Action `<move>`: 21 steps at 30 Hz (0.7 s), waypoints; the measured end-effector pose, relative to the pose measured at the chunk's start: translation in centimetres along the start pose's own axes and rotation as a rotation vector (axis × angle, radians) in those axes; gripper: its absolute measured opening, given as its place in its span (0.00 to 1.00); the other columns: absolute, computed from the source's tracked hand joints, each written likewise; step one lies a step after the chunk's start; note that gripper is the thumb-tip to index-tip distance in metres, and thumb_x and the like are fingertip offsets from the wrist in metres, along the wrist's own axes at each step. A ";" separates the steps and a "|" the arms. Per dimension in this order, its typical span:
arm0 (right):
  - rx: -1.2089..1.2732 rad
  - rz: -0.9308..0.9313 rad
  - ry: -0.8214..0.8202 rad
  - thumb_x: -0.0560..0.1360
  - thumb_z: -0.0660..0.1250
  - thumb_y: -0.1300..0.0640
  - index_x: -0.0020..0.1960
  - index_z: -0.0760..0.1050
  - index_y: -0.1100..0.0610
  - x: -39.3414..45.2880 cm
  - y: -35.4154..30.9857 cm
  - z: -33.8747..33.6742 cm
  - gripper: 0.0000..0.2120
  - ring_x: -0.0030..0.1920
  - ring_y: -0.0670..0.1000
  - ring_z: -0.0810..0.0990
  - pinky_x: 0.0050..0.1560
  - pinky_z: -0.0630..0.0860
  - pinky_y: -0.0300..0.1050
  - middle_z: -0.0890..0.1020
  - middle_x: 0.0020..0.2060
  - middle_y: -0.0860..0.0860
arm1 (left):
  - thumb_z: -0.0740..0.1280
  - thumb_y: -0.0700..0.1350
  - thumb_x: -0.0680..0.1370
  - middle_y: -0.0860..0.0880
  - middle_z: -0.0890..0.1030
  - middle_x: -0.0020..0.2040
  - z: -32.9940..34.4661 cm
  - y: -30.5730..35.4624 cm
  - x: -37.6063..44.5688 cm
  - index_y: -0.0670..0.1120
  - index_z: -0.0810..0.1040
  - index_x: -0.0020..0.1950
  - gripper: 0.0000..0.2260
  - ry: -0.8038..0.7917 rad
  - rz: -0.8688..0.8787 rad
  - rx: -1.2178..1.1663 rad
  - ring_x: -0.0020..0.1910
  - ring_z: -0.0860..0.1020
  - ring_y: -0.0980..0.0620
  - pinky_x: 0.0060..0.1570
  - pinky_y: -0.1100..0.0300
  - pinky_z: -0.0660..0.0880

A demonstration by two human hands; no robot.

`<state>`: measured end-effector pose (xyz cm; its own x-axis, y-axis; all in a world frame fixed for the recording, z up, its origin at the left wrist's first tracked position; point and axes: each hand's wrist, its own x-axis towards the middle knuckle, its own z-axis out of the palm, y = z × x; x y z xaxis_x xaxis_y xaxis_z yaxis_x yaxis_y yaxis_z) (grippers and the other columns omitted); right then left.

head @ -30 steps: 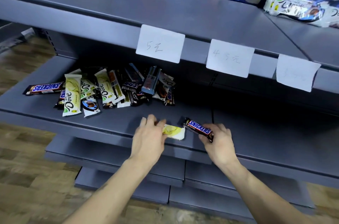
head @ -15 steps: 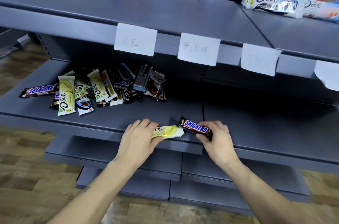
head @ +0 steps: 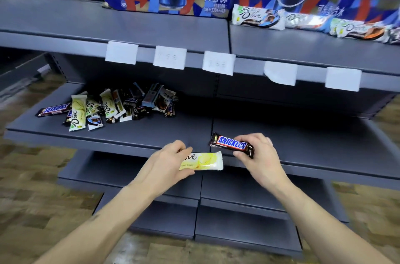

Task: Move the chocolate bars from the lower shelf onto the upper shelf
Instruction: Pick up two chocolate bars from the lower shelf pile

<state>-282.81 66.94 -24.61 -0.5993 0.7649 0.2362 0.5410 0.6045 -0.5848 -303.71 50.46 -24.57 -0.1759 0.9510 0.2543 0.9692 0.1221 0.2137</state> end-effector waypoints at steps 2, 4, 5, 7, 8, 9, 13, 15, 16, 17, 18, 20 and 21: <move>0.001 -0.032 0.001 0.74 0.72 0.53 0.60 0.77 0.44 -0.6 0.2 -1.7 0.16 0.53 0.42 0.66 0.52 0.61 0.23 0.73 0.52 0.38 | 0.72 0.54 0.73 0.53 0.73 0.54 -0.3 1.9 -0.4 0.48 0.76 0.66 0.23 0.020 0.036 0.022 0.47 0.75 0.55 0.39 0.65 0.71; 0.019 -0.069 0.024 0.74 0.72 0.54 0.60 0.77 0.44 -1.8 0.4 -4.2 0.16 0.53 0.41 0.66 0.52 0.61 0.22 0.73 0.51 0.37 | 0.73 0.53 0.72 0.54 0.72 0.53 -0.9 4.5 -0.7 0.48 0.78 0.63 0.21 0.058 0.064 0.039 0.45 0.74 0.56 0.34 0.64 0.75; 0.028 -0.090 0.037 0.74 0.72 0.54 0.59 0.77 0.44 -2.4 0.4 -5.5 0.15 0.53 0.42 0.67 0.52 0.61 0.22 0.73 0.51 0.37 | 0.74 0.52 0.71 0.54 0.71 0.52 -1.2 5.7 -0.8 0.47 0.78 0.62 0.21 0.086 0.083 0.041 0.46 0.73 0.56 0.33 0.63 0.76; 0.035 -0.130 0.067 0.73 0.73 0.55 0.59 0.77 0.44 -3.4 0.7 -8.2 0.16 0.53 0.43 0.68 0.51 0.62 0.22 0.73 0.51 0.37 | 0.74 0.51 0.71 0.54 0.71 0.53 -1.9 8.5 -0.8 0.47 0.77 0.62 0.21 0.137 0.124 0.044 0.48 0.72 0.57 0.32 0.61 0.77; 0.032 -0.148 0.086 0.73 0.73 0.55 0.59 0.78 0.44 -3.9 0.8 -9.6 0.16 0.53 0.44 0.68 0.51 0.62 0.22 0.73 0.51 0.37 | 0.73 0.50 0.71 0.53 0.71 0.53 -2.3 9.8 -0.6 0.47 0.77 0.62 0.21 0.161 0.144 0.049 0.48 0.72 0.56 0.32 0.60 0.77; 0.028 -0.161 0.105 0.72 0.74 0.55 0.58 0.78 0.44 -4.2 1.0 -11.0 0.16 0.53 0.44 0.69 0.51 0.62 0.23 0.74 0.51 0.38 | 0.74 0.49 0.70 0.53 0.72 0.53 -2.8 11.2 -0.4 0.47 0.77 0.62 0.21 0.188 0.166 0.062 0.48 0.73 0.56 0.31 0.59 0.77; -0.005 -0.193 0.130 0.71 0.75 0.54 0.58 0.79 0.44 -5.1 1.9 -16.1 0.16 0.54 0.46 0.71 0.53 0.64 0.29 0.76 0.51 0.41 | 0.76 0.45 0.68 0.49 0.76 0.52 -4.5 16.2 0.5 0.44 0.79 0.61 0.22 0.282 0.236 0.081 0.46 0.75 0.52 0.29 0.58 0.77; -0.014 -0.211 0.141 0.70 0.76 0.52 0.58 0.79 0.45 -5.7 2.3 -18.5 0.17 0.54 0.47 0.72 0.56 0.67 0.36 0.77 0.51 0.42 | 0.75 0.44 0.69 0.48 0.76 0.53 -5.0 18.3 1.0 0.43 0.78 0.63 0.23 0.311 0.266 0.075 0.47 0.76 0.51 0.30 0.56 0.78; -0.016 -0.218 0.152 0.70 0.76 0.52 0.58 0.79 0.44 -5.9 2.5 -19.6 0.17 0.53 0.47 0.73 0.56 0.69 0.39 0.77 0.50 0.41 | 0.75 0.44 0.69 0.48 0.76 0.53 -5.3 19.2 1.3 0.43 0.77 0.64 0.24 0.326 0.280 0.078 0.48 0.76 0.50 0.31 0.55 0.78; -0.015 -0.222 0.164 0.69 0.76 0.52 0.57 0.79 0.44 -6.1 2.7 -20.7 0.17 0.53 0.46 0.73 0.56 0.69 0.39 0.77 0.50 0.41 | 0.75 0.44 0.69 0.48 0.76 0.54 -5.5 20.0 1.7 0.43 0.76 0.65 0.24 0.342 0.296 0.083 0.49 0.76 0.50 0.32 0.54 0.78; -0.008 -0.226 0.174 0.69 0.77 0.51 0.57 0.80 0.44 -6.3 2.9 -21.7 0.18 0.53 0.46 0.74 0.56 0.69 0.39 0.77 0.50 0.40 | 0.75 0.45 0.70 0.48 0.76 0.55 -5.8 20.8 2.0 0.43 0.76 0.65 0.25 0.357 0.316 0.088 0.50 0.76 0.50 0.33 0.54 0.79; 0.022 -0.230 0.196 0.67 0.78 0.51 0.56 0.80 0.43 -6.5 3.2 -23.7 0.18 0.52 0.45 0.74 0.53 0.69 0.37 0.78 0.48 0.40 | 0.75 0.44 0.70 0.47 0.76 0.55 -6.4 22.2 2.5 0.42 0.76 0.65 0.25 0.384 0.358 0.086 0.50 0.76 0.50 0.35 0.54 0.79; 0.035 -0.235 0.209 0.67 0.78 0.52 0.56 0.81 0.44 -6.5 3.3 -24.6 0.18 0.51 0.44 0.74 0.52 0.68 0.35 0.78 0.48 0.40 | 0.75 0.44 0.70 0.47 0.76 0.55 -6.7 22.9 2.8 0.42 0.76 0.65 0.24 0.393 0.376 0.085 0.49 0.76 0.50 0.35 0.54 0.79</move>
<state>-262.61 69.38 -8.97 -0.5694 0.6363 0.5205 0.3791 0.7650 -0.5206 -283.15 54.02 -12.65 0.1497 0.7581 0.6348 0.9854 -0.1673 -0.0327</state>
